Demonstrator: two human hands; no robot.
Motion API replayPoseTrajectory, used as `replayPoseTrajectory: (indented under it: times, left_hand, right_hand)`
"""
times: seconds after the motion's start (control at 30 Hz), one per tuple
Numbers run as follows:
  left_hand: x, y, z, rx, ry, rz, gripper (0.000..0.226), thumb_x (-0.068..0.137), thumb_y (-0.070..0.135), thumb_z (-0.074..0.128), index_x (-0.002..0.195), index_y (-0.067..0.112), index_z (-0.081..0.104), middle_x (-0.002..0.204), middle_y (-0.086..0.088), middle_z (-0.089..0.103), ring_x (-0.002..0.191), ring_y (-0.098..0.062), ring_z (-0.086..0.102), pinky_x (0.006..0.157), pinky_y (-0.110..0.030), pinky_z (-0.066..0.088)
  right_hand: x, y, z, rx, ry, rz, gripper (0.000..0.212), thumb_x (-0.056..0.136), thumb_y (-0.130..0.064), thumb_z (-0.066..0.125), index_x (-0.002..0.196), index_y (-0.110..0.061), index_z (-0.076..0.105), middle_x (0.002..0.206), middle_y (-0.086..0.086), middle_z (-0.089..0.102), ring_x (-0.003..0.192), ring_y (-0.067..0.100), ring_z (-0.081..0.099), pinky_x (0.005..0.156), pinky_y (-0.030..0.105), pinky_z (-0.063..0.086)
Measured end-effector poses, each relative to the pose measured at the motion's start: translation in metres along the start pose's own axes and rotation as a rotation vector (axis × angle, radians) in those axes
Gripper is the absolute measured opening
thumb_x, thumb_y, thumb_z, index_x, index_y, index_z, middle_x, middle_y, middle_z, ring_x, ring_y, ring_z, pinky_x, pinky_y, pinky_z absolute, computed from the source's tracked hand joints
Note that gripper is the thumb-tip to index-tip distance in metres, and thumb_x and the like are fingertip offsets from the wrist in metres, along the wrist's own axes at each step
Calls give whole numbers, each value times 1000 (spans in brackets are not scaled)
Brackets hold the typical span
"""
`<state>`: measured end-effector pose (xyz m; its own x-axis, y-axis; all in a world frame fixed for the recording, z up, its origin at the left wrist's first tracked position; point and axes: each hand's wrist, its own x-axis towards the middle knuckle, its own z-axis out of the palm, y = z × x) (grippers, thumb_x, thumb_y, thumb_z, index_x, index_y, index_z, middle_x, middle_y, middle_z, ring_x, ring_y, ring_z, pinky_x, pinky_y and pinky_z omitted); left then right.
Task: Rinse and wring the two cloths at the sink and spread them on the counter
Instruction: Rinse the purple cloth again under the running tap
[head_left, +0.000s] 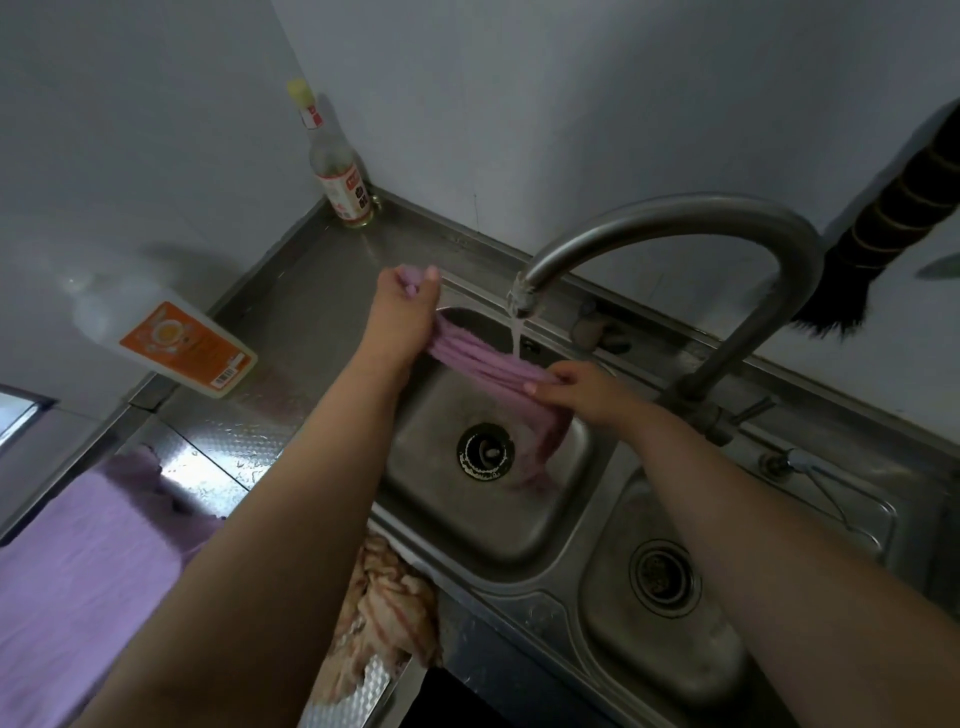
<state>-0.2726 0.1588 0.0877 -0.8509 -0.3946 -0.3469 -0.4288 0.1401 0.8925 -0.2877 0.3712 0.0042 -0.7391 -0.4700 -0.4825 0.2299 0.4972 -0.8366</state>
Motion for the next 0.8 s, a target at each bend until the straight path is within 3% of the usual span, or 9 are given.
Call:
replayPoseTrajectory:
  times: [0.07,0.13,0.2,0.27,0.33,0.47,0.57,0.63,0.8]
  left_hand:
    - [1,-8,-3,277,-168,38,53,90,41,62,129,17,35,108,0,51,89,-15,58,81,-32,53]
    - [3,-17,-3,528,-444,27,78,82,51,66,144,16,33,128,-4,51,115,-20,54,102,-40,45]
    - [2,-21,-3,686,-629,35,59,84,53,60,128,13,57,121,-8,61,106,-17,58,96,-34,46]
    - [3,-24,-4,536,-606,94,50,91,43,56,99,-6,64,94,-23,59,79,-22,55,73,-27,44]
    - [2,-25,-8,362,-527,167,53,97,37,49,88,-16,54,80,-24,49,68,-21,48,65,-29,41]
    - [-1,-22,-4,19,-321,47,51,102,43,38,91,-2,61,79,-17,59,73,-21,58,78,-34,50]
    - [-6,-15,3,-185,-181,-44,51,100,49,35,89,4,58,81,-11,65,77,-21,66,82,-33,55]
    - [-8,-13,6,-305,-145,-132,55,96,55,37,95,5,58,88,-13,68,86,-25,68,87,-38,56]
    - [-12,-20,32,-390,-197,-294,55,97,54,38,109,7,64,110,-16,70,101,-28,69,97,-45,51]
  right_hand:
    - [-6,-6,-3,220,8,-17,27,88,-39,62,98,-14,69,96,7,71,91,24,68,87,35,54]
    - [-10,-22,-7,407,-9,-41,28,94,-36,54,100,-13,69,99,9,72,93,23,70,86,36,55]
    - [-11,-37,-10,451,11,-53,34,96,-38,50,98,-10,69,95,9,73,90,21,70,77,30,56]
    - [-10,-46,-12,418,53,-33,39,95,-43,50,100,-10,69,97,9,72,92,22,70,73,29,56]
    - [-10,-49,-13,319,57,-17,35,93,-43,55,102,-12,69,100,10,71,95,26,69,74,31,55]
    - [-11,-45,-17,109,-67,-19,32,83,-29,72,111,-25,56,103,-2,61,94,19,64,80,33,54]
    - [-11,-45,-20,-28,-76,-49,15,88,-33,66,95,-21,59,92,1,63,84,16,59,80,36,48]
    - [-14,-47,-23,-170,-35,-60,22,92,-42,57,81,-24,61,79,-4,59,74,11,54,72,30,41]
    - [-18,-59,-2,129,236,-69,28,100,-35,46,77,-23,58,69,-11,55,60,-3,50,54,16,39]
